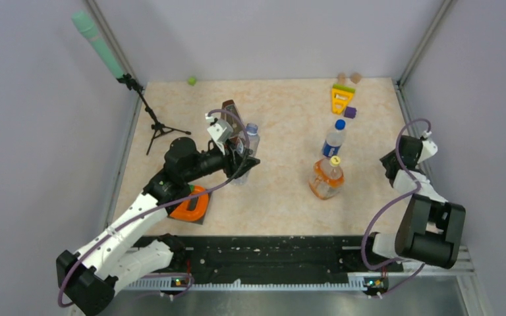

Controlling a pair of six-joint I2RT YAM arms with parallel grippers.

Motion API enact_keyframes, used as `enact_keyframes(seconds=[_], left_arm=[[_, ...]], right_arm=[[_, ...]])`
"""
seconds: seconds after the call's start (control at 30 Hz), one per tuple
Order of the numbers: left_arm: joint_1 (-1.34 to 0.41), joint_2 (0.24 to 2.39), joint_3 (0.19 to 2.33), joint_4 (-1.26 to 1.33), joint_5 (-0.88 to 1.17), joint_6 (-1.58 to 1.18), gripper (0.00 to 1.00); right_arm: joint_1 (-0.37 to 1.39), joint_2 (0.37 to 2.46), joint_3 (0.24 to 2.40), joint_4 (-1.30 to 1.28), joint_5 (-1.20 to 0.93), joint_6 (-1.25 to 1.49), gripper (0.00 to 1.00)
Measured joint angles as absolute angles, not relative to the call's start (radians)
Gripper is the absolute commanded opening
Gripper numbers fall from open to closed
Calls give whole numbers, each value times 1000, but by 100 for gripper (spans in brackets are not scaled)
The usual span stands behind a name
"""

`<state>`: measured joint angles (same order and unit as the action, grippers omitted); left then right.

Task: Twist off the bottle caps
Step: Place the bottle cap at the corner of the board.

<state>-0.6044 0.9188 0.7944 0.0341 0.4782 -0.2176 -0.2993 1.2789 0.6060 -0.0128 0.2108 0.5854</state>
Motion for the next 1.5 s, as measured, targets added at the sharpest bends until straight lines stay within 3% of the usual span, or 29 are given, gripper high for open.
enact_keyframes(seconds=[0.23, 0.47, 0.63, 0.93, 1.5], left_arm=[[-604, 919, 794, 35, 481, -218, 0], [-604, 912, 793, 33, 481, -220, 1], [-604, 908, 791, 34, 481, -227, 1], [-604, 903, 776, 40, 477, -234, 1], [-604, 823, 758, 41, 429, -237, 1]], right_arm=[[-323, 1491, 604, 91, 344, 630, 0], [-325, 1529, 618, 139, 387, 614, 2], [-325, 1530, 618, 134, 390, 595, 8], [-326, 1555, 638, 148, 365, 569, 38], [-310, 1458, 602, 58, 364, 569, 47]])
